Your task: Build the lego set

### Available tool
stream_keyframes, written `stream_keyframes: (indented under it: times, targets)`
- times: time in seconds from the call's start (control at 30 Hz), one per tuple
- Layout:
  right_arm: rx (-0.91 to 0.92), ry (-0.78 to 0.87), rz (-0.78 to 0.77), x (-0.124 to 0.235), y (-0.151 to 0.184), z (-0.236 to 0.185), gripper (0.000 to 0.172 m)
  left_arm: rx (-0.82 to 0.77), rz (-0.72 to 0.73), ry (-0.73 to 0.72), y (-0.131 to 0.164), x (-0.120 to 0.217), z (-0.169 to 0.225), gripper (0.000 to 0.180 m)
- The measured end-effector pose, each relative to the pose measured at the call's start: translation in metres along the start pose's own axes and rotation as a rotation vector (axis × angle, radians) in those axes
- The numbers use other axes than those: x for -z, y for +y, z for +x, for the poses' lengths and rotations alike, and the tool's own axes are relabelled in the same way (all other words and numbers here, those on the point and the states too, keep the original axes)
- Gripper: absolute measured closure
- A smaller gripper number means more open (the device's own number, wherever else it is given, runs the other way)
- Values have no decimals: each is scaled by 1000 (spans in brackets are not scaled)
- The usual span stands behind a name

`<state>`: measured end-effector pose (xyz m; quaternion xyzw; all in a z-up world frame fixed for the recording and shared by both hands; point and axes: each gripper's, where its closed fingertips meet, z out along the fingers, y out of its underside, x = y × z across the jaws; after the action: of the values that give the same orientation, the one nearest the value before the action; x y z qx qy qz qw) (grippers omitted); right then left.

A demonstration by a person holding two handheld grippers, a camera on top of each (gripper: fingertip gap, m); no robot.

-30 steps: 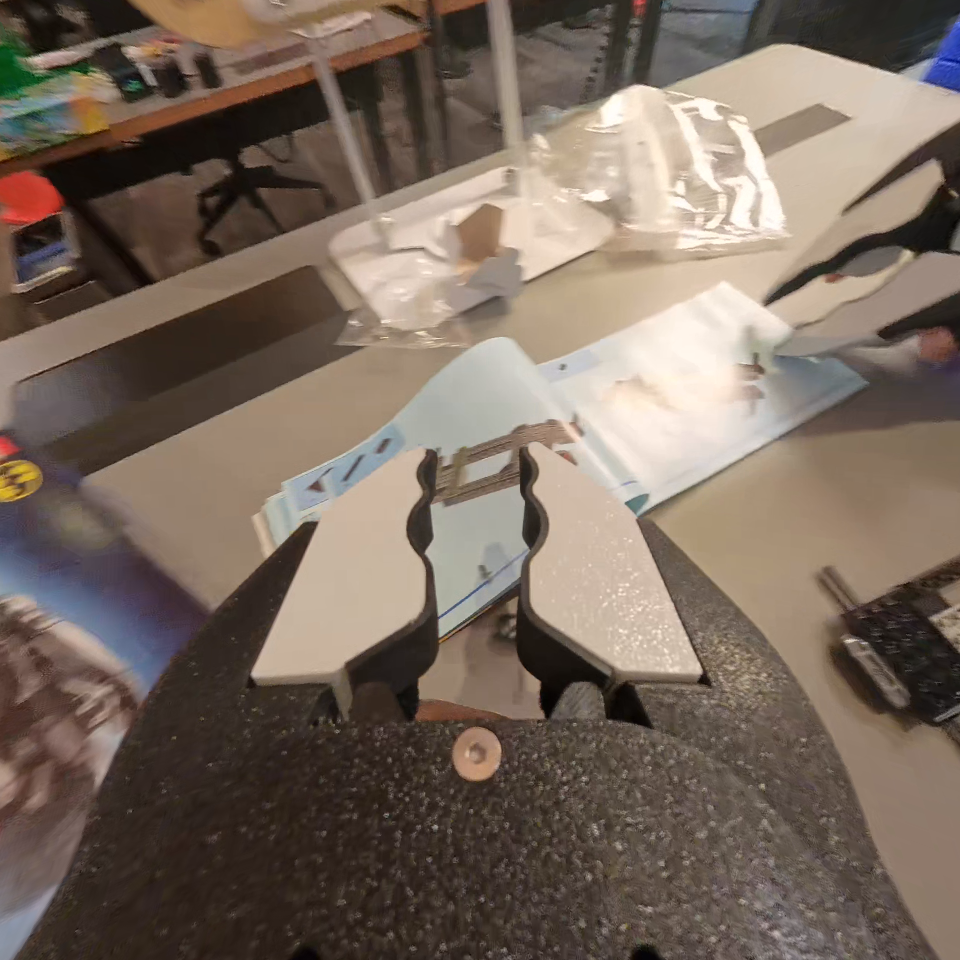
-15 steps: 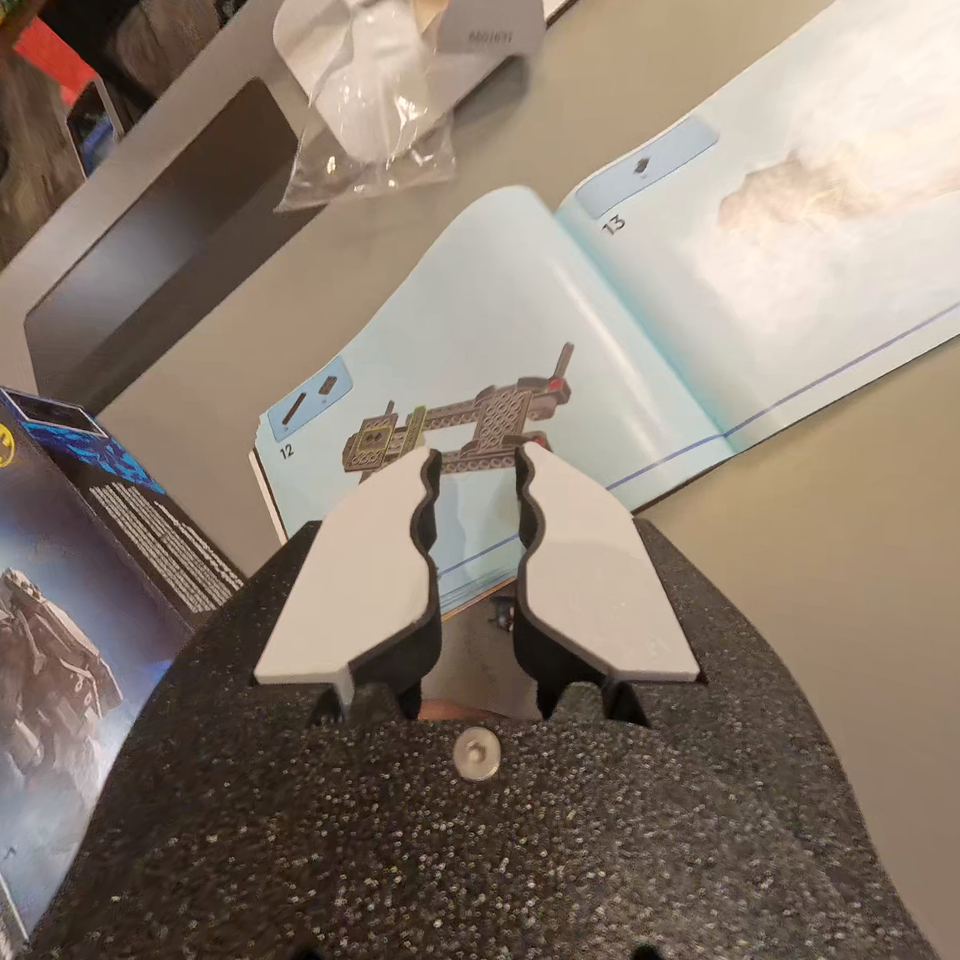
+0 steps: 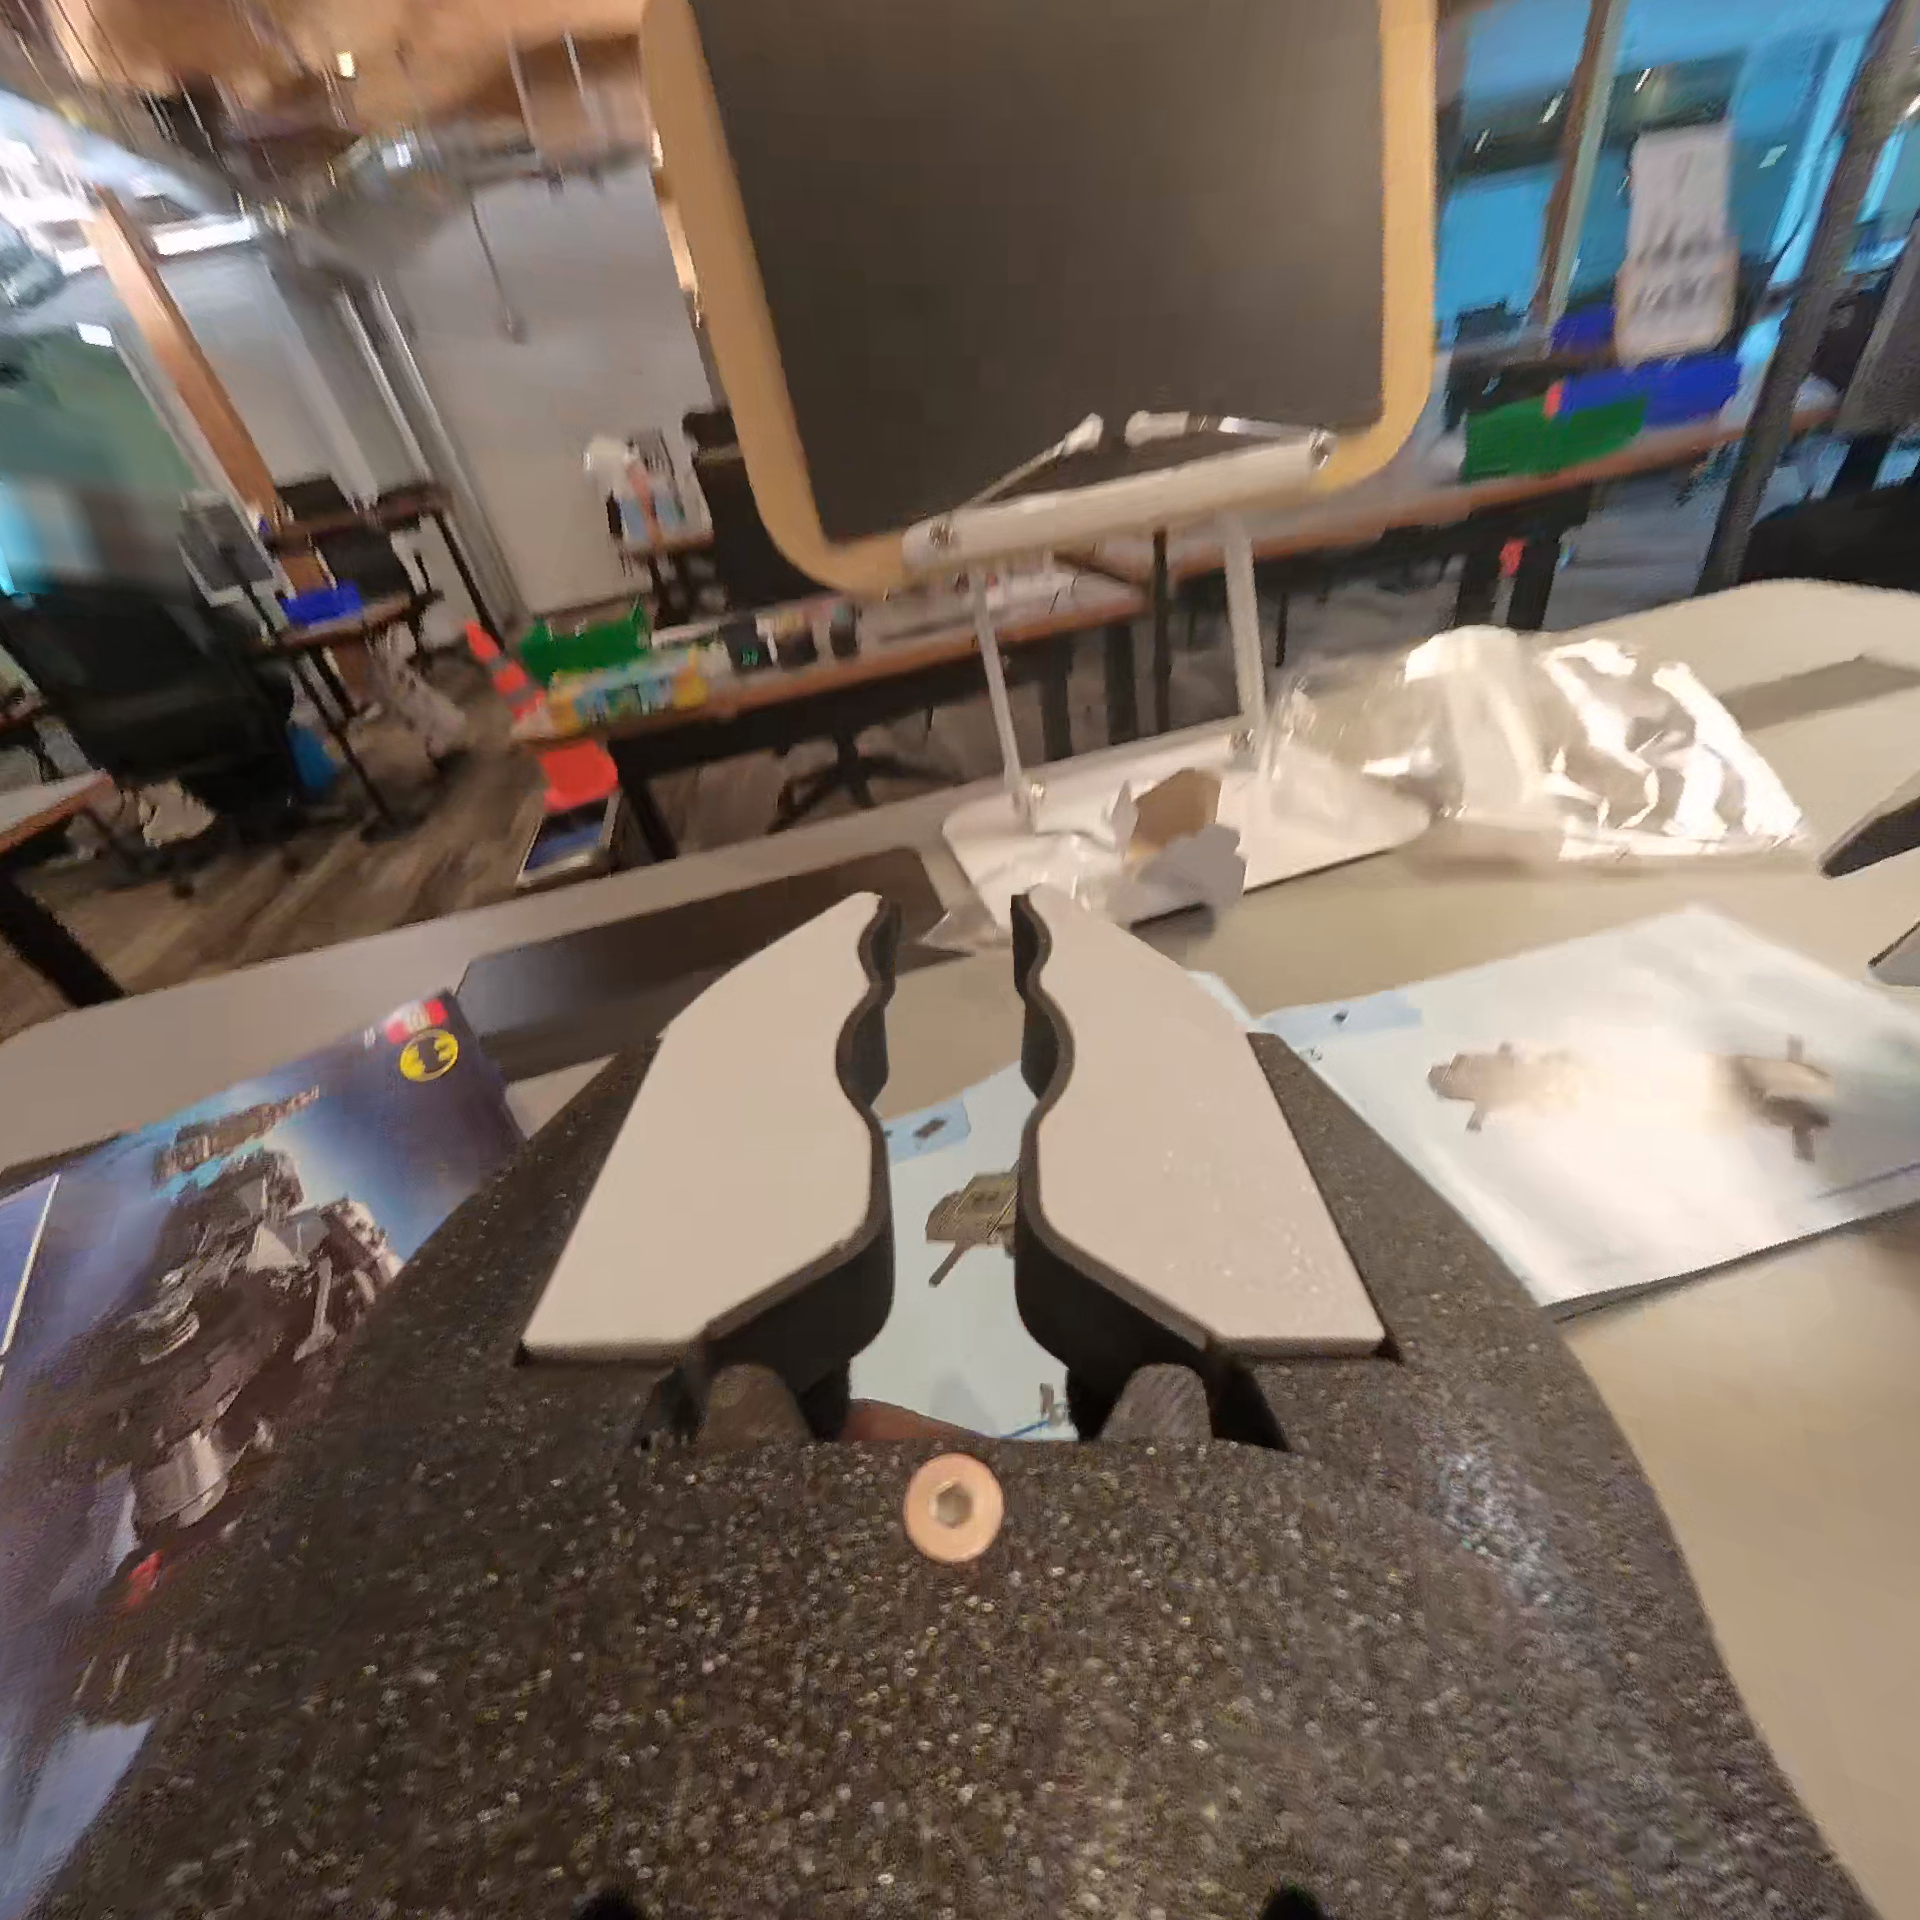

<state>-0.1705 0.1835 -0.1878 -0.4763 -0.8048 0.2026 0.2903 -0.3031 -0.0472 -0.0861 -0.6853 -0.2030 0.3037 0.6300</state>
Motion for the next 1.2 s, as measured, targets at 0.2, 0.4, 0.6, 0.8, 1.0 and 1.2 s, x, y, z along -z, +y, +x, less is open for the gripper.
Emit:
stream_keyframes:
  times: [0.2,0.4,0.6,0.8,1.0,1.2]
  targets:
    - [-103,9,86,12,5,5,139,-56,187,222,-13,16,68,172]
    - [-152,16,16,13,44,3,140,-142,-32,568,25,26,162,175]
    - [-186,-11,-2,7,59,6,140,-195,-158,602,43,25,172,176]
    - [-256,-88,40,-3,60,2,142,-205,-213,554,50,18,168,176]
    - [-239,-76,52,-3,59,1,143,-281,-181,483,48,16,170,176]
    - [-236,-69,55,-3,59,1,143,-332,-154,458,46,17,173,176]
